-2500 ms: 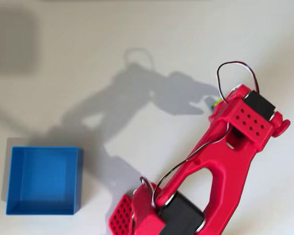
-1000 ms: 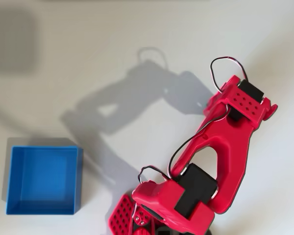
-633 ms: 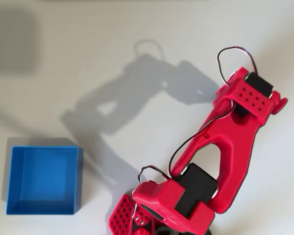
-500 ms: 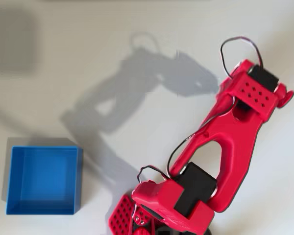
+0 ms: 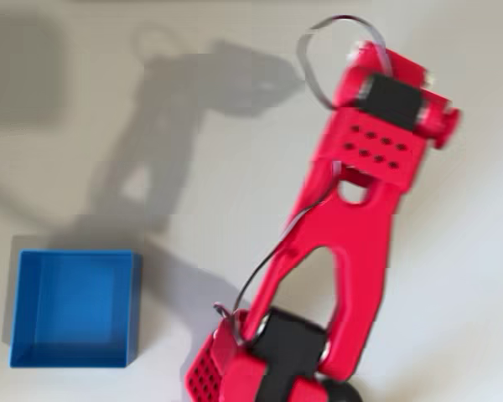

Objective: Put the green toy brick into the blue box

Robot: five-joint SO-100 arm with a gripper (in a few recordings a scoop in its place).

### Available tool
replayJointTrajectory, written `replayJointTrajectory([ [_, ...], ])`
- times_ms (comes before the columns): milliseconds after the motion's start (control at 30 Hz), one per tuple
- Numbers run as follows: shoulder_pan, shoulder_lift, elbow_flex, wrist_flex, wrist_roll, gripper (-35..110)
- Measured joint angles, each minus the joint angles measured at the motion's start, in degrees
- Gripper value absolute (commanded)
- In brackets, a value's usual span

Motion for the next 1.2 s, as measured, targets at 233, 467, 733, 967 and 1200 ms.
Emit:
replayJointTrajectory([
  [233,-14.5,6.5,7.91,0.7,-2.99,0],
  [467,-29.62,7.91,10.63,7.47,-4.57,0],
  [733,-46.49,7.91,10.37,15.73,-4.31,0],
  [967,-61.35,8.0,10.37,22.94,-2.9,0],
  [1200,-73.48,8.26,8.61,27.69,-1.67,0],
])
